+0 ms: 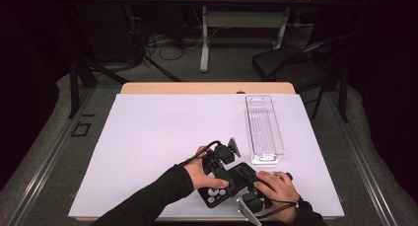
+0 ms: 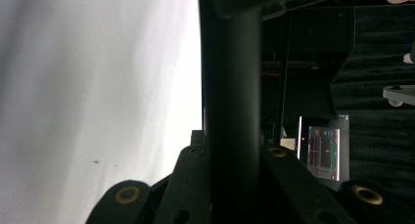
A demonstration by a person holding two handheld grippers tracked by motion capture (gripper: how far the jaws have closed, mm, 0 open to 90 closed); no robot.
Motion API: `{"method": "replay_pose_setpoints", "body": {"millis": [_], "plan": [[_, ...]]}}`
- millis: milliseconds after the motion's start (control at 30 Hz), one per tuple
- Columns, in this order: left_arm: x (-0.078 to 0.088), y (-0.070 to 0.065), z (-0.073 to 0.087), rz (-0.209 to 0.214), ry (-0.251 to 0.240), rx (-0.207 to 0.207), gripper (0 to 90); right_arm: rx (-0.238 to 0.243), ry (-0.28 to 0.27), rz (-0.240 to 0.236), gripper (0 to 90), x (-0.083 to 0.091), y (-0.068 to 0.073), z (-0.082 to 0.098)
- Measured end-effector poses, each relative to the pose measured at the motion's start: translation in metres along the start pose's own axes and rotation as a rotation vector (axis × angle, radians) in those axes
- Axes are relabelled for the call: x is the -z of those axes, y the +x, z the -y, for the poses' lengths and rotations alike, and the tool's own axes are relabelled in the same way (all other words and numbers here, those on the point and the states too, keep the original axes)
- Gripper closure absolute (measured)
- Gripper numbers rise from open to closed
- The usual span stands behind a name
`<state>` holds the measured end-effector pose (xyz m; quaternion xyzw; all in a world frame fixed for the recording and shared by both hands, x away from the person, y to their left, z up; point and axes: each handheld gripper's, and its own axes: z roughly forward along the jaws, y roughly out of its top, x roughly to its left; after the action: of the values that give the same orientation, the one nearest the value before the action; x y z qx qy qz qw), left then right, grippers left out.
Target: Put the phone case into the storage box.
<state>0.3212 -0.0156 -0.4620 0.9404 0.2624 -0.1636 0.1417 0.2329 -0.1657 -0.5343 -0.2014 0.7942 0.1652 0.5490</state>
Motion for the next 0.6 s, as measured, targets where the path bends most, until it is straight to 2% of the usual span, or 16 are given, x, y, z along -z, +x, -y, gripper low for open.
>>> {"method": "replay_pose_setpoints", "body": {"millis": [67,600], "plan": [[0.0003,0.0002,0.0000,0.001,0.000,0.002,12.9,-0.004,-0.013,0.002,88.3,-0.0009,0.0002,0.0004],[0.0010,-0.0005,0.0009,-0.008,-0.017,-0.005,11.6,-0.016,-0.008,-0.002,88.4,-0.0011,0.0002,0.0010]]}}
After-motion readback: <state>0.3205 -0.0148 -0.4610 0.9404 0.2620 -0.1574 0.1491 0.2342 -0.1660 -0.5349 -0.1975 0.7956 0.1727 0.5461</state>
